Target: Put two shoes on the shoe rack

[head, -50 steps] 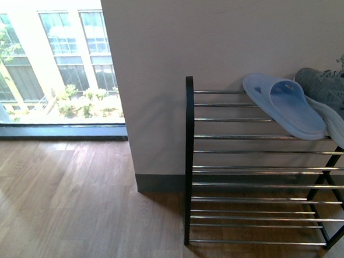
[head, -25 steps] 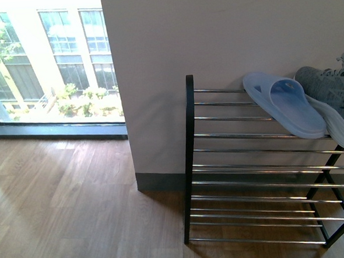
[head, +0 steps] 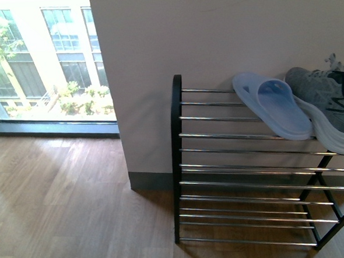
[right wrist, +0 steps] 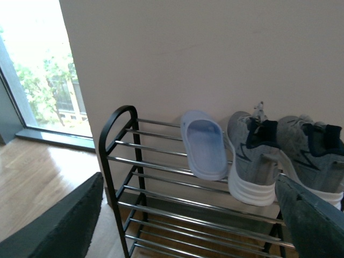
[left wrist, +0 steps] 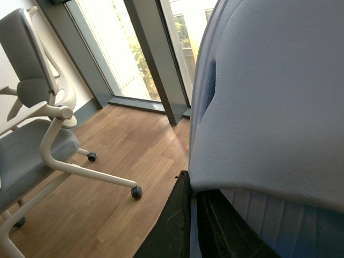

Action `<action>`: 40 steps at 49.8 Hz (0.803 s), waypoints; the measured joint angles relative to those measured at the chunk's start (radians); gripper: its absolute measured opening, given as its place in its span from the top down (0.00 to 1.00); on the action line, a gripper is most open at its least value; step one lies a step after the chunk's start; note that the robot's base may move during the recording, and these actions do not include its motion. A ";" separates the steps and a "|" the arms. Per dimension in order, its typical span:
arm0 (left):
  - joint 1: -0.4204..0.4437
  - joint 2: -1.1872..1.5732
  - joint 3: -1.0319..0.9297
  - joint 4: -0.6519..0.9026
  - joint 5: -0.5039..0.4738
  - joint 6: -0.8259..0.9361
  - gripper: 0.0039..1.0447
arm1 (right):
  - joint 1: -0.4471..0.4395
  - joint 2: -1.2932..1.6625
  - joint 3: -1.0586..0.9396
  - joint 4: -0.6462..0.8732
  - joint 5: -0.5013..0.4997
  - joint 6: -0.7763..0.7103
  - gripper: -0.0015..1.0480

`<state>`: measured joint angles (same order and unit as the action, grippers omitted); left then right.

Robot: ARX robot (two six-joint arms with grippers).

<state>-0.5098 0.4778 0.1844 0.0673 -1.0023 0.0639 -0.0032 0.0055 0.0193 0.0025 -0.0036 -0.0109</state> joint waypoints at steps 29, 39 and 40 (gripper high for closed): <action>0.329 0.679 0.399 0.096 0.873 -0.724 0.99 | 0.003 -0.001 0.000 -0.002 0.006 0.001 0.09; 0.351 1.160 0.775 0.034 1.047 -0.779 0.99 | 0.003 -0.001 0.000 -0.002 0.005 0.001 0.09; 0.344 1.208 0.817 0.023 1.057 -0.775 0.99 | 0.002 -0.001 0.000 -0.002 0.005 0.001 0.09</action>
<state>-0.1658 1.6859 1.0012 0.0906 0.0544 -0.7109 -0.0010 0.0048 0.0193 0.0006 0.0017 -0.0101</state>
